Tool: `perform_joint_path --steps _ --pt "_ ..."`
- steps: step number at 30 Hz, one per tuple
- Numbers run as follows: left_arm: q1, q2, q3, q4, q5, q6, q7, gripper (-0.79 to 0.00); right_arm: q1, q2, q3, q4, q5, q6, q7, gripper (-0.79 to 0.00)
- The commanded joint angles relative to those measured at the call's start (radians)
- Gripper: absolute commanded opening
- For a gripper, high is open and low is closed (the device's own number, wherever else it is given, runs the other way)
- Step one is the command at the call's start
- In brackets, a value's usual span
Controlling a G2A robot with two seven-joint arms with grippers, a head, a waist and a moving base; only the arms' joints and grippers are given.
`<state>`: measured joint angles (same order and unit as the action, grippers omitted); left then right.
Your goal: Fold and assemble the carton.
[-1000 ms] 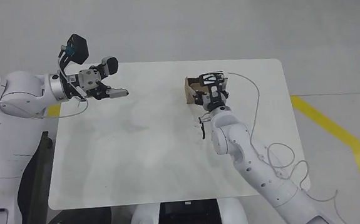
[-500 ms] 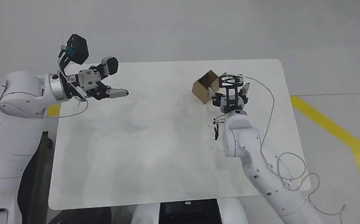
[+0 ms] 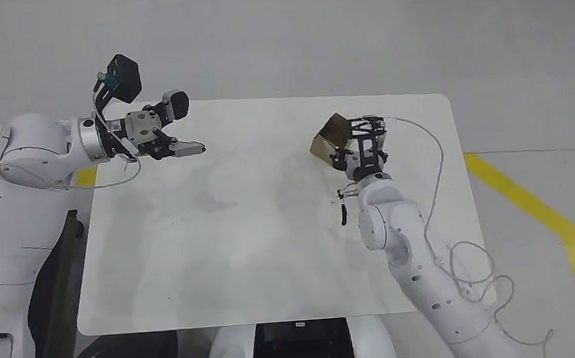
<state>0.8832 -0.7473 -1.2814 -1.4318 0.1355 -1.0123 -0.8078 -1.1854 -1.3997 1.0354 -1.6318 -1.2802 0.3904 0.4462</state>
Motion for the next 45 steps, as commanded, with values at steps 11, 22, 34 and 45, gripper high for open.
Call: perform_joint_path --steps 11,22,34,45 --pt "0.000 0.000 0.000 0.000 0.000 0.000 0.000 0.000 -0.045 0.002 0.070 -0.025 -0.011 0.012 0.016 -0.557" --pt "0.000 0.000 0.000 0.000 0.000 0.000 0.000 0.000 -0.060 0.005 0.102 -0.039 -0.021 -0.049 0.042 -0.539" --pt "0.000 0.000 0.000 0.000 0.000 0.000 0.000 0.000 0.007 -0.008 0.118 0.075 0.076 -0.116 0.024 -0.542" --pt "0.000 0.000 0.000 0.000 0.000 0.000 0.000 0.000 0.010 -0.010 0.142 0.106 0.124 -0.154 0.016 -0.616"
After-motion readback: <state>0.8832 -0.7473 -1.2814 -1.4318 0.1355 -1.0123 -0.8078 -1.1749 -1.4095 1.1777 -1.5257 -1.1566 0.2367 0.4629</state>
